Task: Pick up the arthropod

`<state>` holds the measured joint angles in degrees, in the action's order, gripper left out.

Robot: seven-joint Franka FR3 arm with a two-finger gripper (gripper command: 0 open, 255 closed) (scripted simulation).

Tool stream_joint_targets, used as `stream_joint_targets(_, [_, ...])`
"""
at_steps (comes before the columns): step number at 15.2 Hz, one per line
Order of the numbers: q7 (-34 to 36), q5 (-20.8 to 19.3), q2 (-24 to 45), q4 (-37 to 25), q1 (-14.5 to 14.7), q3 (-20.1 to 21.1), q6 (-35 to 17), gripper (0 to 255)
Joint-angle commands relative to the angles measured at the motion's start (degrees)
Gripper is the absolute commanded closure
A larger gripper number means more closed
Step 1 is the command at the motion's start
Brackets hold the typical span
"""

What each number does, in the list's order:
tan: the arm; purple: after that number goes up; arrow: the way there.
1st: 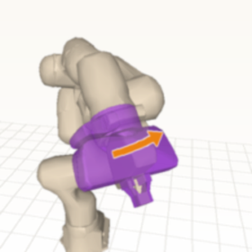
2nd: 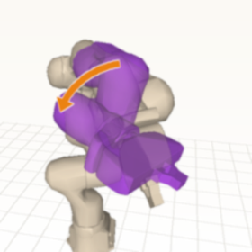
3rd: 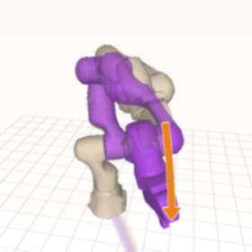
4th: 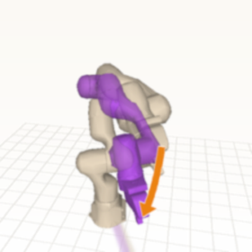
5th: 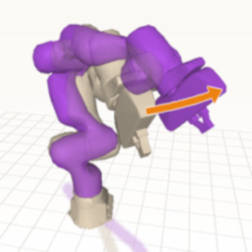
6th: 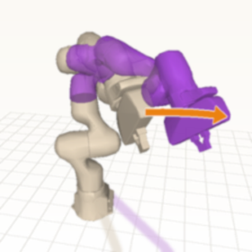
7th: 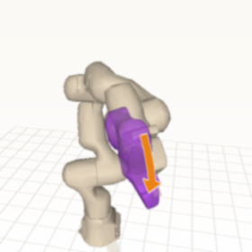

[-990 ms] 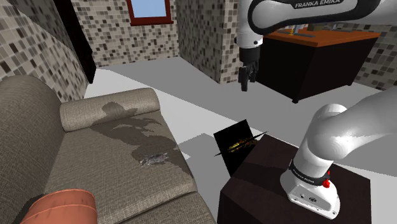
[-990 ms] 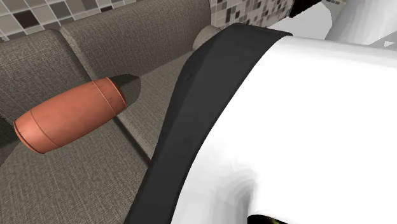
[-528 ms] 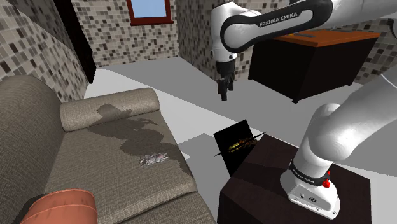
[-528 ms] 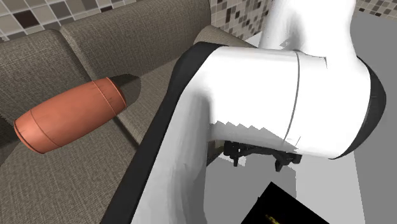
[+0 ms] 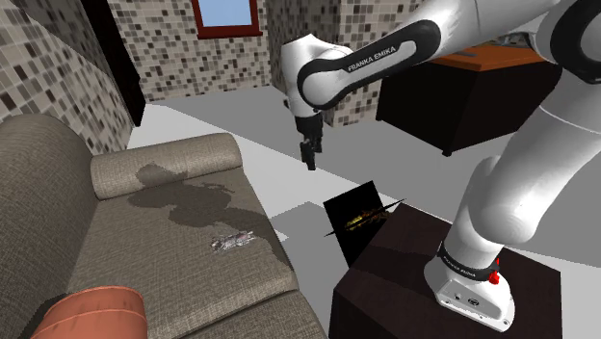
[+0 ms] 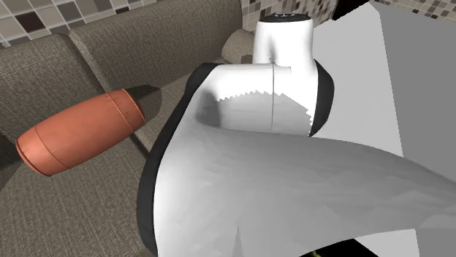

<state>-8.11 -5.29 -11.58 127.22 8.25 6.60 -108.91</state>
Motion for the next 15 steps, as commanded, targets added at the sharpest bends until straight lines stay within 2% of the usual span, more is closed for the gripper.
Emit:
stream_joint_targets(1, [-0.5, -0.8, 4.0, -2.1, 0.7, 0.9, -2.0, 0])
stream_joint_targets(8, [-1.3, -4.6, 17.4, -10.1, 3.5, 3.8, -6.7, 0])
stream_joint_targets(15, [-1.9, -9.6, 30.7, -20.2, 7.3, 5.9, -9.1, 0])
